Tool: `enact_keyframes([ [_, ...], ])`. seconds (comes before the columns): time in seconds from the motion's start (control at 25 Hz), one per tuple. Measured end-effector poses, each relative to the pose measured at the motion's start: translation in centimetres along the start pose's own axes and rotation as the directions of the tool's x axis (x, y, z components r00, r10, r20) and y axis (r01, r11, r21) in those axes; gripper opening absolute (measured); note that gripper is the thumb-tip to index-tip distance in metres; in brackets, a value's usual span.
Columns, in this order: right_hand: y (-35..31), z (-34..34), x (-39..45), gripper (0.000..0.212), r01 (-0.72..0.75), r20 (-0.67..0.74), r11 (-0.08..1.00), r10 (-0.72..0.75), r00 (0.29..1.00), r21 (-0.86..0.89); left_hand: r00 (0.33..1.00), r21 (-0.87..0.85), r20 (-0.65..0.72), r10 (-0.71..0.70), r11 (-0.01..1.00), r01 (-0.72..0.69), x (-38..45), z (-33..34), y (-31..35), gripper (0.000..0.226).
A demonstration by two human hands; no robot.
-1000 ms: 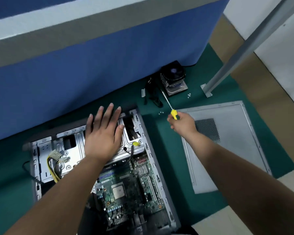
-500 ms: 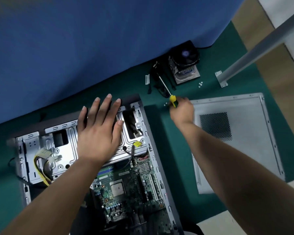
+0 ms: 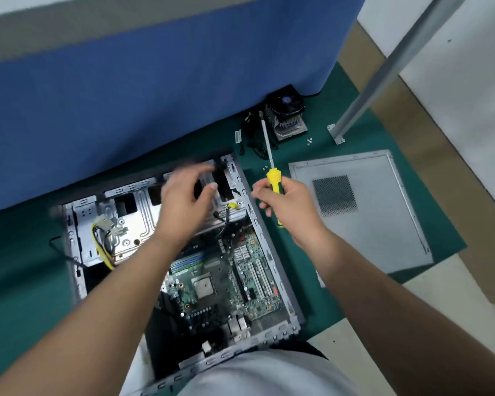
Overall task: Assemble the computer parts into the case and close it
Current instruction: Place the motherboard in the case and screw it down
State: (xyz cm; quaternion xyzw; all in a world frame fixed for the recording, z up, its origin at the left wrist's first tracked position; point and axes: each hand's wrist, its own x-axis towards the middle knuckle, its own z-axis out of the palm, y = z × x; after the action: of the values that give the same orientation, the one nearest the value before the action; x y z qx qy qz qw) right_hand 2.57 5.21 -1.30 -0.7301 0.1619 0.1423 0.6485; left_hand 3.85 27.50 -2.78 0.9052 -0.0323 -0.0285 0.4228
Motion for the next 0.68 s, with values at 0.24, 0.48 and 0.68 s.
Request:
enact_keyframes([
  [0.24, 1.3, 2.7, -7.6, 0.027, -0.056, 0.114, 0.998, 0.053, 0.992, 0.025, 0.970, -0.532, 0.217, -0.113, 0.819, 0.214, -9.3, 0.3, 2.5, 0.011],
  [0.48, 1.7, 3.6, -11.3, 0.035, -0.090, 0.235, 0.996, 0.087, 0.968, -0.001, 0.928, -0.645, 0.367, -0.068, 0.700, 0.306, -13.5, -2.1, 1.2, 0.023],
  [0.68, 2.3, 3.8, -13.1, 0.017, -0.105, 0.287, 0.994, 0.098, 0.953, 0.008, 0.914, -0.700, 0.400, -0.069, 0.621, 0.353, -15.3, -2.3, 0.9, 0.022],
])
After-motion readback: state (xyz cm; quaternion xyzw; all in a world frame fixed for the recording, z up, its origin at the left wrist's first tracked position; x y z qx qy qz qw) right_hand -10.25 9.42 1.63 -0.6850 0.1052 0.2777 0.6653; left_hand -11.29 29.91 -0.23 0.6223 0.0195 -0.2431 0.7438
